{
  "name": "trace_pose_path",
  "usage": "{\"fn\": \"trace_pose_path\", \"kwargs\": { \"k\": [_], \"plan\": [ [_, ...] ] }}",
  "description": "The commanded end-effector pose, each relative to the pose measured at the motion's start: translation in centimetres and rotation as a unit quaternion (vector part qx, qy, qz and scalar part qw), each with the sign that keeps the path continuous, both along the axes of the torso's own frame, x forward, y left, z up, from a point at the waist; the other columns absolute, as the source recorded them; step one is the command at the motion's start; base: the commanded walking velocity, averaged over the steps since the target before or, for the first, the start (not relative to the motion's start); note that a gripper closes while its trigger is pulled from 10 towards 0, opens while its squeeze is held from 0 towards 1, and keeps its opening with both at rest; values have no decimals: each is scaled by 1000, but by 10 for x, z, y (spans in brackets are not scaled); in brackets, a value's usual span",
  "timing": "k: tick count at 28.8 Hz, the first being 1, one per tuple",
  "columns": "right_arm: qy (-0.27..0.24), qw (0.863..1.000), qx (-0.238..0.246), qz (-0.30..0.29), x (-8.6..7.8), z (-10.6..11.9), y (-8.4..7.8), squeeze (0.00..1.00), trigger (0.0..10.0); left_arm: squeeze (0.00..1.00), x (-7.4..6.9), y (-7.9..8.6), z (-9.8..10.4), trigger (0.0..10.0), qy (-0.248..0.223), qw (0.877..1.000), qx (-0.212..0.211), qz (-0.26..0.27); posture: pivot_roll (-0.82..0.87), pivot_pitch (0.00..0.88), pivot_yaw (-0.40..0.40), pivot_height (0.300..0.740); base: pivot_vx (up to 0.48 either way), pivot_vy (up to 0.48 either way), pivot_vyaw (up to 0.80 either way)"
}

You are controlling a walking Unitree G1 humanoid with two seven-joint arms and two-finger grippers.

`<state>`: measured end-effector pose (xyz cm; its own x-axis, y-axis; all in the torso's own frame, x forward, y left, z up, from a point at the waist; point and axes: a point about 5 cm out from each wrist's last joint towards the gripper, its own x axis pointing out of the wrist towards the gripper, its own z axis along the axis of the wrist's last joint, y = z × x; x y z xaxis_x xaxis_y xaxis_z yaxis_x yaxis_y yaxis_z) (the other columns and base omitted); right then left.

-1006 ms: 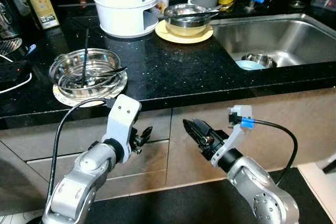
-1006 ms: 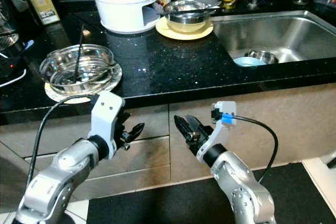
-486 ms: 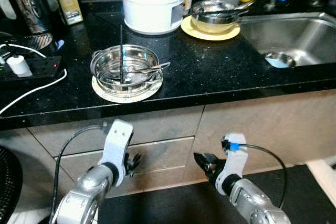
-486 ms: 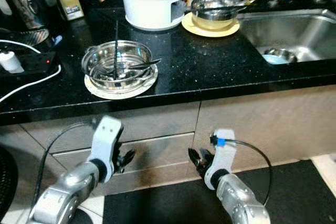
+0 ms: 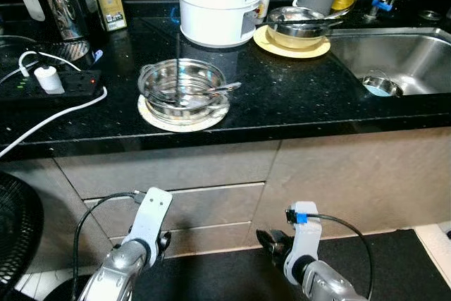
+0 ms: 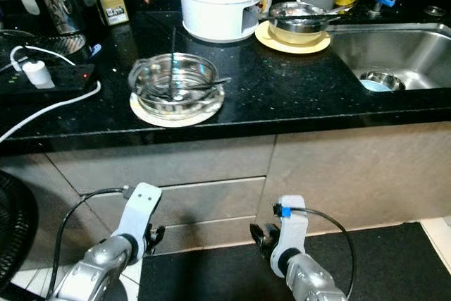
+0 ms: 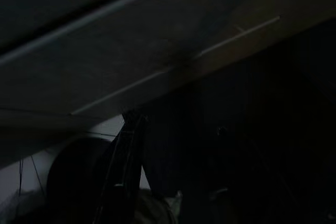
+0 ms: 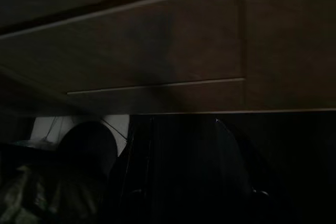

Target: Kitchen organization

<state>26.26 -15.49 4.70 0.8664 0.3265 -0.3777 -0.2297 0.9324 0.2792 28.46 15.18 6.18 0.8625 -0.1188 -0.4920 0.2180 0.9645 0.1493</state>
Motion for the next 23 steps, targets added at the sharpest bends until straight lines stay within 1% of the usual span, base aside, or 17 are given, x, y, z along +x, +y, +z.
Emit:
{"fn": "trace_pose_path", "kwargs": {
  "k": [1, 3, 4, 5, 7, 8, 10, 11, 12, 13, 14, 15, 16, 18, 20, 22, 23],
  "plan": [
    [14, 1000, -10, -7, -6, -10, -7, 0, 10000, 0, -2, -4, -8, 10000, 8, 1000, -9, 2, -56, 195, -6, 740, 0, 0, 0],
    [6, 1000, -14, 2, -4, -13, -4, 0, 10000, 0, 0, -5, -19, 10000, 8, 998, -48, 28, -56, 192, -2, 740, 0, 0, 0],
    [6, 1000, -14, 2, -4, -13, -4, 0, 10000, 0, 0, -5, -19, 10000, 8, 998, -48, 28, -56, 192, -2, 740, 0, 0, 0],
    [3, 1000, -17, 8, -2, -16, -1, 0, 10000, 0, -1, -4, -29, 10000, 16, 997, -56, 42, -64, 193, 3, 740, 0, 0, 0],
    [3, 1000, -17, 8, -2, -16, -1, 0, 10000, 0, -1, -4, -29, 10000, 16, 997, -56, 42, -64, 193, 3, 740, 0, 0, 0],
    [4, 1000, -21, 10, 0, -20, 1, 0, 10000, 0, -4, -3, -36, 10000, 26, 996, -72, 53, -66, 189, 8, 740, 0, 0, 0],
    [2, 999, -34, 7, 3, -26, 4, 0, 10000, 0, -10, -1, -47, 10000, 48, 996, -57, 44, -56, 198, 5, 740, 0, 0, 0],
    [-1, 999, -32, 3, 3, -26, 5, 0, 10000, 0, -11, 2, -47, 10000, 48, 997, -45, 39, -56, 198, 5, 740, 0, 0, 0],
    [-4, 1000, -30, 1, 3, -26, 5, 0, 10000, 0, -12, 4, -47, 10000, 47, 998, -36, 36, -56, 198, 5, 740, 0, 0, 0],
    [-6, 1000, -28, 2, 2, -26, 6, 0, 10000, 0, -13, 6, -47, 10000, 35, 999, -14, 20, -53, 199, -3, 740, 0, 0, 0],
    [-6, 1000, -28, 2, 2, -26, 6, 0, 10000, 0, -13, 6, -47, 10000, 35, 999, -14, 20, -53, 199, -3, 740, 0, 0, 0],
    [-8, 1000, -27, 3, 1, -26, 7, 0, 10000, 0, -15, 8, -46, 10000, 28, 1000, 1, 8, -53, 199, -3, 740, 0, 0, 0],
    [-8, 1000, -27, 3, 1, -26, 7, 0, 10000, 0, -15, 8, -46, 10000, 28, 1000, 1, 8, -53, 199, -3, 740, 0, 0, 0],
    [-14, 1000, -25, 0, 0, -27, 11, 0, 10000, 0, -19, 17, -49, 10000, 26, 1000, 14, 2, -25, 210, 12, 740, 0, 0, 0],
    [-14, 1000, -19, -2, 0, -32, 17, 0, 10000, 0, -21, 26, -49, 10000, 23, 1000, 5, 18, 26, 225, 23, 740, 0, 0, 0],
    [-16, 1000, -20, 8, 0, -37, 26, 0, 10000, 0, -20, 34, -47, 10000, 22, 998, -25, 47, 35, 229, 18, 740, 0, 0, 0],
    [-16, 1000, -22, 12, 0, -38, 31, 0, 10000, 0, -19, 40, -47, 10000, 19, 998, -23, 54, 50, 236, 6, 740, 0, 0, 0]
  ]
}}
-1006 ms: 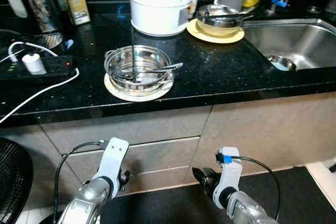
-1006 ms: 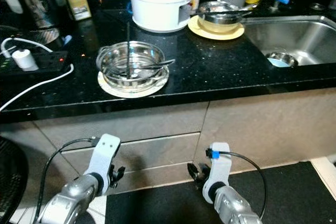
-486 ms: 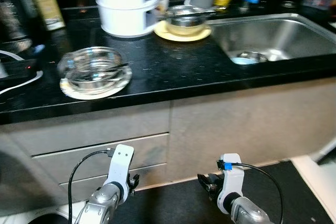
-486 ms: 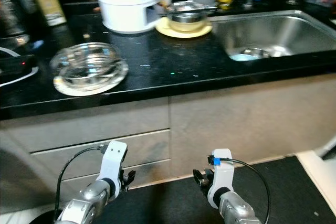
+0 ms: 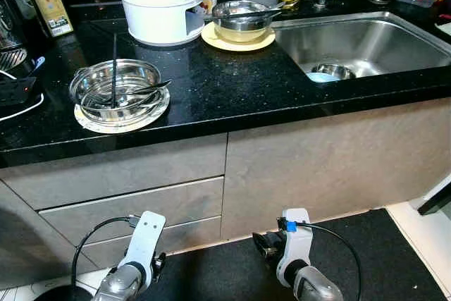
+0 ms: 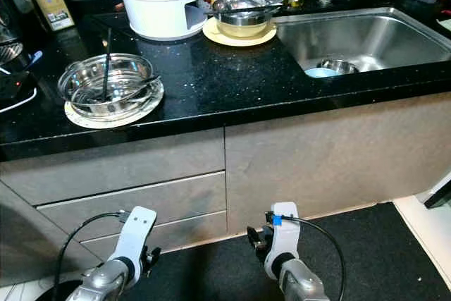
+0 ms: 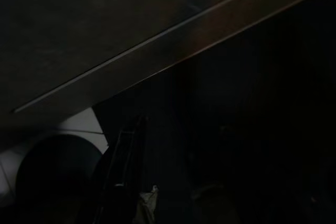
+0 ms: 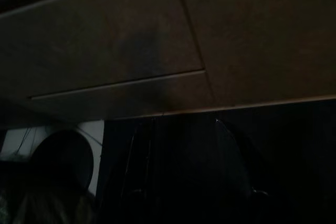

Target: Kitchen organization

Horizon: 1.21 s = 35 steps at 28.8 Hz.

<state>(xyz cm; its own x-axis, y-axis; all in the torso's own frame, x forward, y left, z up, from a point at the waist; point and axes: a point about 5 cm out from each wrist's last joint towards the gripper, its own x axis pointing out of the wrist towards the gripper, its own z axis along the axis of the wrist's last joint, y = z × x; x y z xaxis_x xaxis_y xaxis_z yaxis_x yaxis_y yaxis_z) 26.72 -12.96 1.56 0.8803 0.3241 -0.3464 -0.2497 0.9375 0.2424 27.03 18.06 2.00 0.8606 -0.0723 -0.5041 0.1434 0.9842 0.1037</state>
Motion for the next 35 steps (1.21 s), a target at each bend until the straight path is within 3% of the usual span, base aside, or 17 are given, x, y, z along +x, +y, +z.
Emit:
{"fn": "trace_pose_path", "kwargs": {
  "k": [1, 5, 9, 11, 14, 17, 18, 20, 22, 24, 27, 32, 35],
  "plan": [
    [7, 1000, -8, 7, -5, -7, 5, 0, 10000, 0, -5, 11, -5, 10000, 10, 1000, -2, 15, 50, 236, 6, 740, 0, 0, 0],
    [11, 1000, -5, 27, -9, -11, 19, 0, 10000, 0, -4, 26, -1, 10000, 4, 999, 30, 16, 60, 228, 12, 740, 0, 0, 0],
    [7, 999, -28, 44, -14, -15, 23, 0, 10000, 0, -7, 23, -1, 10000, 2, 999, 31, -14, 33, 208, 21, 740, 0, 0, 0],
    [-7, 998, -46, 53, -18, -15, 19, 0, 10000, 0, -9, 15, -1, 10000, -14, 998, 42, -39, 13, 192, 32, 740, 0, 0, 0],
    [-42, 999, -13, 19, -26, -8, 0, 0, 10000, 0, -20, -7, -7, 10000, -12, 996, 34, -84, -13, 196, 20, 740, 0, 0, 0],
    [-53, 999, -7, 3, -28, -5, -7, 0, 10000, 0, -22, -12, -6, 10000, -17, 994, 38, -96, -18, 184, 9, 740, 0, 0, 0],
    [-77, 997, 25, -19, -31, 7, -14, 0, 10000, 0, -24, -21, 5, 10000, -53, 988, 58, -137, -21, 183, -2, 740, 0, 0, 0],
    [-87, 996, 30, -19, -31, 11, -15, 0, 10000, 0, -24, -23, 11, 10000, -66, 986, 58, -142, -21, 183, -2, 740, 0, 0, 0],
    [-108, 994, 27, 7, -34, 18, -12, 0, 10000, 0, -24, -28, 35, 10000, -129, 981, 30, -140, -38, 172, -17, 740, 0, 0, 0],
    [-112, 993, 26, 9, -34, 19, -12, 0, 10000, 0, -25, -29, 39, 10000, -140, 979, 27, -143, -38, 172, -17, 740, 0, 0, 0],
    [-140, 989, 36, 7, -28, 33, -9, 0, 10000, 0, -28, -29, 69, 10000, -217, 963, 20, -158, -39, 164, -20, 740, 0, 0, 0],
    [-178, 982, 56, 12, -20, 52, -2, 0, 10000, 0, -26, -17, 113, 10000, -312, 943, 2, -112, -37, 154, 3, 740, 0, 0, 0],
    [-185, 981, 61, 14, -19, 58, 0, 0, 10000, 0, -27, -13, 124, 10000, -334, 938, -8, -93, -33, 151, 9, 740, 0, 0, 0]
  ]
}}
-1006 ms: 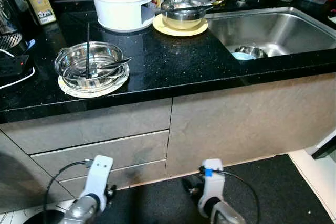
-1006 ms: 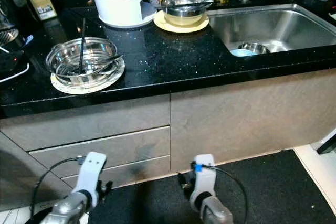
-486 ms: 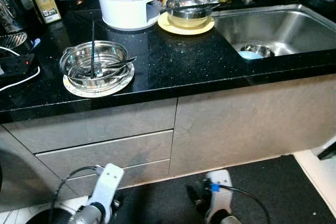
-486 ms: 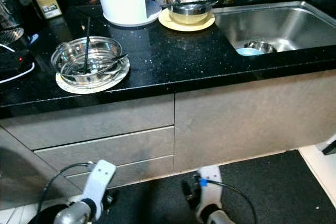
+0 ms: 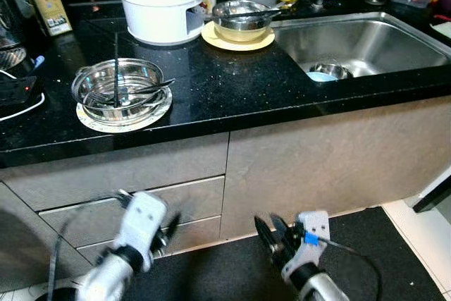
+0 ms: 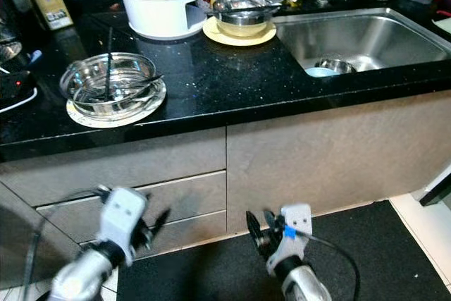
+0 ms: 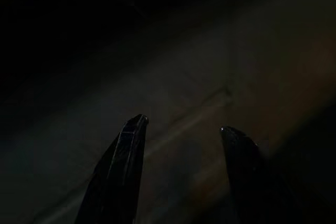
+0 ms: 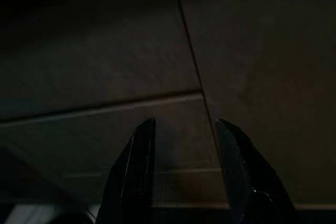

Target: Kitchen organization

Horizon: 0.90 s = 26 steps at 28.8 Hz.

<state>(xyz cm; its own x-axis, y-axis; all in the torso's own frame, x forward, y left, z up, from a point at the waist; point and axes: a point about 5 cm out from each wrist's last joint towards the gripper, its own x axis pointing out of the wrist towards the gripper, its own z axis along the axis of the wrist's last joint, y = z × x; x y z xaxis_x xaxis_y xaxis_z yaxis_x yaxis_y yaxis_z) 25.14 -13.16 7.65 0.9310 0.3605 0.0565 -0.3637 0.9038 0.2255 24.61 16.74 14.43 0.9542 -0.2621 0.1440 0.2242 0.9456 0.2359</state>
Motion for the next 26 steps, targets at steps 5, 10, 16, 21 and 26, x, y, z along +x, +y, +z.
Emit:
{"fn": "trace_pose_path", "kwargs": {
  "k": [5, 10, 16, 21, 26],
  "plan": [
    [0, 1000, 8, 10, -2, 5, 3, 0, 10000, 1000, 1, -7, 24, 10000, -12, 998, -48, -48, -23, 138, 9, 740, 0, 0, 0],
    [0, 1000, 6, 9, 1, 5, 3, 0, 10000, 1000, 12, -19, 59, 10000, -52, 989, -93, -106, -21, 141, 9, 740, 0, 0, 0],
    [-11, 1000, 8, 13, 5, 13, 6, 0, 10000, 506, 17, -16, 61, 10000, -48, 993, -63, -82, -28, 138, 7, 740, 0, 0, 0],
    [-30, 999, 21, 12, 13, 28, 6, 0, 10000, 0, 35, -16, 101, 10000, -81, 988, -113, -62, -28, 136, -7, 740, 0, 0, 0],
    [-37, 999, 23, 14, 18, 34, 6, 0, 10000, 0, 61, -11, 134, 10000, -89, 988, -127, -24, -24, 134, -19, 740, 0, 0, 0]
  ]
}}
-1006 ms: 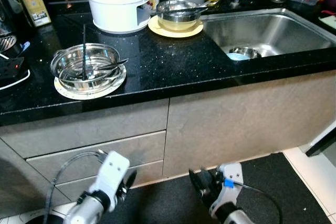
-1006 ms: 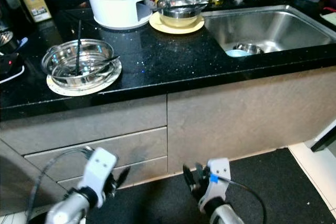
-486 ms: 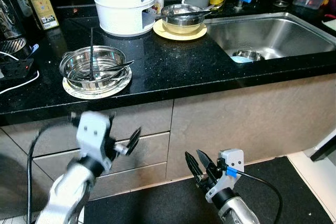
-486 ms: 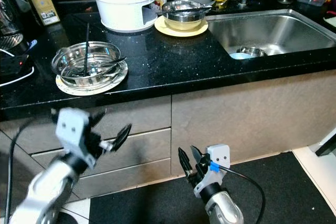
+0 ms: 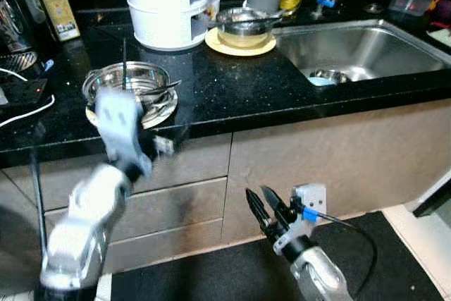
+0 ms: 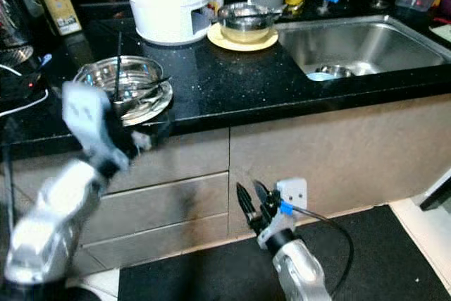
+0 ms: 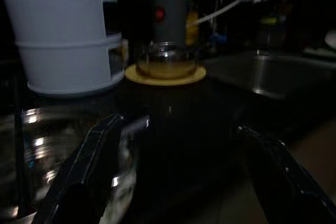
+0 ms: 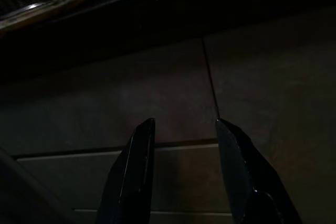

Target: Kitchen organization

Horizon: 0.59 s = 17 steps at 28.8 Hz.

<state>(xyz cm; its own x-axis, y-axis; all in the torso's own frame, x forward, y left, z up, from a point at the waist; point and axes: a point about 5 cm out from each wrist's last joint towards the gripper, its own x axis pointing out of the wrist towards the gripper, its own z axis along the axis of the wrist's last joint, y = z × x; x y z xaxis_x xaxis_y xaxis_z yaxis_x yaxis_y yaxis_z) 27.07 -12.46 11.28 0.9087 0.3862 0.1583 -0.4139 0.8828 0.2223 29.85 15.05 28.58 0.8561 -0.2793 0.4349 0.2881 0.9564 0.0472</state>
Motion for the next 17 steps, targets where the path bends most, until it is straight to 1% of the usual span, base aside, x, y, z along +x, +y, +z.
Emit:
{"fn": "trace_pose_path", "kwargs": {
  "k": [1, 2, 3, 4, 5, 6, 7, 9, 11, 12, 13, 14, 15, 17],
  "plan": [
    [11, 1000, 4, -2, -1, -3, -1, 0, 10000, 0, 8, 6, -8, 10000, 34, 999, 2, 23, -24, 134, -19, 740, 0, 0, 0],
    [10, 1000, 3, -1, -1, -2, -1, 0, 10000, 0, 16, 9, -4, 10000, 41, 998, 8, 48, -24, 134, -19, 740, 0, 0, 0],
    [10, 1000, 2, 0, 0, -2, -1, 0, 10000, 0, 20, 12, -1, 10000, 47, 997, 11, 63, -23, 132, -20, 740, 0, 0, 0],
    [8, 1000, 2, 1, 1, 0, 0, 0, 10000, 0, 30, 19, 2, 10000, 61, 993, 19, 104, -23, 134, -17, 740, 0, 0, 0],
    [6, 1000, 2, 2, 2, 3, 0, 0, 10000, 0, 36, 24, 3, 10000, 82, 989, 20, 121, -26, 133, -12, 740, 0, 0, 0],
    [6, 1000, 2, 2, 2, 3, 0, 0, 10000, 0, 36, 24, 3, 10000, 82, 989, 20, 121, -26, 133, -12, 740, 0, 0, 0],
    [5, 1000, 2, 3, 3, 4, -1, 0, 10000, 0, 41, 26, 4, 10000, 96, 986, 22, 132, -26, 133, -12, 740, 0, 0, 0],
    [4, 1000, 3, 3, 4, 6, -1, 0, 10000, 0, 43, 27, 5, 10000, 97, 986, 22, 136, -26, 133, -12, 740, 0, 0, 0],
    [4, 1000, 3, 2, 4, 7, -2, 0, 10000, 0, 42, 24, 6, 10000, 94, 987, 21, 127, -26, 133, -12, 740, 0, 0, 0],
    [3, 1000, 3, 2, 4, 7, -3, 0, 10000, 0, 41, 22, 7, 10000, 81, 989, 24, 124, -26, 133, -12, 740, 0, 0, 0],
    [3, 1000, 3, 2, 4, 7, -3, 0, 10000, 0, 41, 22, 7, 10000, 81, 989, 24, 124, -26, 133, -12, 740, 0, 0, 0],
    [0, 1000, 3, -2, 5, 8, -5, 0, 10000, 0, 40, 20, 11, 10000, 66, 990, 23, 121, -28, 135, -3, 740, 0, 0, 0],
    [-2, 1000, 5, -4, 6, 10, -6, 0, 10000, 0, 41, 20, 15, 10000, 61, 990, 27, 125, -28, 135, -3, 740, 0, 0, 0],
    [-2, 1000, 5, -4, 6, 10, -6, 0, 10000, 0, 41, 20, 15, 10000, 61, 990, 27, 125, -28, 135, -3, 740, 0, 0, 0]
  ]
}}
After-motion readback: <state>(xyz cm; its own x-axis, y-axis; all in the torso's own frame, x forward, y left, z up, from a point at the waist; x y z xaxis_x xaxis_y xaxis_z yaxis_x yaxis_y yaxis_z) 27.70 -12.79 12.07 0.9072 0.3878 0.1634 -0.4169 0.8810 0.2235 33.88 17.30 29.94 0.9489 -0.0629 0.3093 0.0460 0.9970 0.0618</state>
